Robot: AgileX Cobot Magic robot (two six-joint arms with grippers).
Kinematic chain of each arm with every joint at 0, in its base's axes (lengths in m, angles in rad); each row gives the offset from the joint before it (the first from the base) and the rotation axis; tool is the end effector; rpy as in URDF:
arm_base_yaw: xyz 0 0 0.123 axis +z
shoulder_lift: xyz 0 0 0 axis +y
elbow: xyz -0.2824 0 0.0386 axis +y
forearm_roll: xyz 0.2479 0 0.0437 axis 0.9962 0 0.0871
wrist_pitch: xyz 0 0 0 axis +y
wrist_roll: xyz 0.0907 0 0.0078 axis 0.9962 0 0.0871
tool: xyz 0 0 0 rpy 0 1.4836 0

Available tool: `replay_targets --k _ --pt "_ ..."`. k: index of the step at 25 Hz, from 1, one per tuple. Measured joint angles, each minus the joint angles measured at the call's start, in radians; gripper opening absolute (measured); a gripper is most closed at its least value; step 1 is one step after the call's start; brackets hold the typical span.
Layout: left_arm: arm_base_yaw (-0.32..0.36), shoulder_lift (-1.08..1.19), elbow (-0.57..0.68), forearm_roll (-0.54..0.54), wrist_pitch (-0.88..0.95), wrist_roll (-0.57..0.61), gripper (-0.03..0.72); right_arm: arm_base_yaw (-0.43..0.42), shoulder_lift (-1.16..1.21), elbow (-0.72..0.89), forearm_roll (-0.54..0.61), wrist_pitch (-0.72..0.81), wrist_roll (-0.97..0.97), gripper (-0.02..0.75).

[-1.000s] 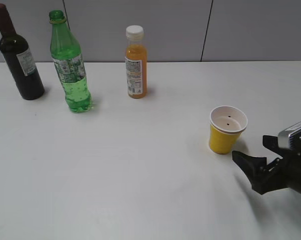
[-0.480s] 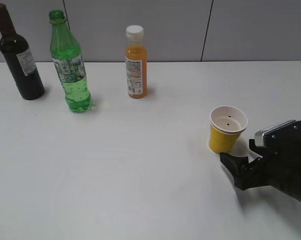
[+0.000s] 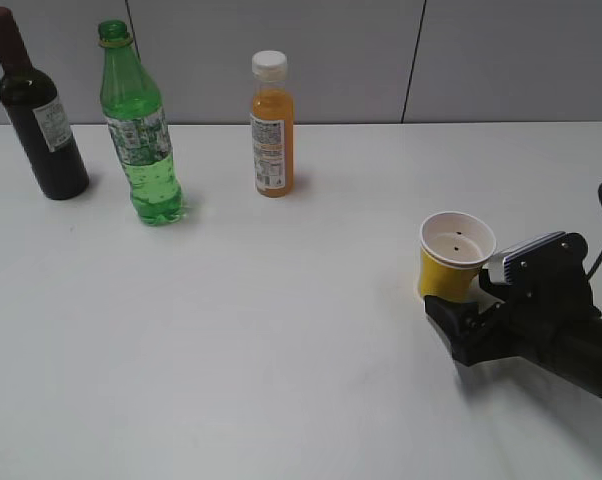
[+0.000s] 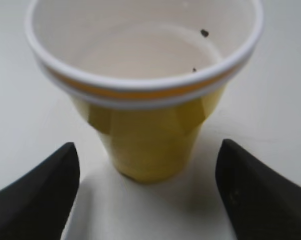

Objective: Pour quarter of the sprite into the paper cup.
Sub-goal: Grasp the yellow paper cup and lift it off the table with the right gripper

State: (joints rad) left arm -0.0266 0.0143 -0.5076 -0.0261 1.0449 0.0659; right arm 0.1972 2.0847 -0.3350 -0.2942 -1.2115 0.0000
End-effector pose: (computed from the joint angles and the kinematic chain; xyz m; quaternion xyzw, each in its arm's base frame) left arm -0.0029 -0.0020 0.2806 0.0397 0.8499 -0.0027 0.5255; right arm 0.2399 0.0731 0.0588 -0.1985 0.8226 0.1402 0.5141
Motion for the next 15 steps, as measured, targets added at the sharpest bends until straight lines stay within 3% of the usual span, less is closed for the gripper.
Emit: replay_targets --k 15 --pt "0.000 0.000 0.000 0.000 0.000 0.000 0.582 0.011 0.097 -0.086 -0.024 -0.035 0.039 0.666"
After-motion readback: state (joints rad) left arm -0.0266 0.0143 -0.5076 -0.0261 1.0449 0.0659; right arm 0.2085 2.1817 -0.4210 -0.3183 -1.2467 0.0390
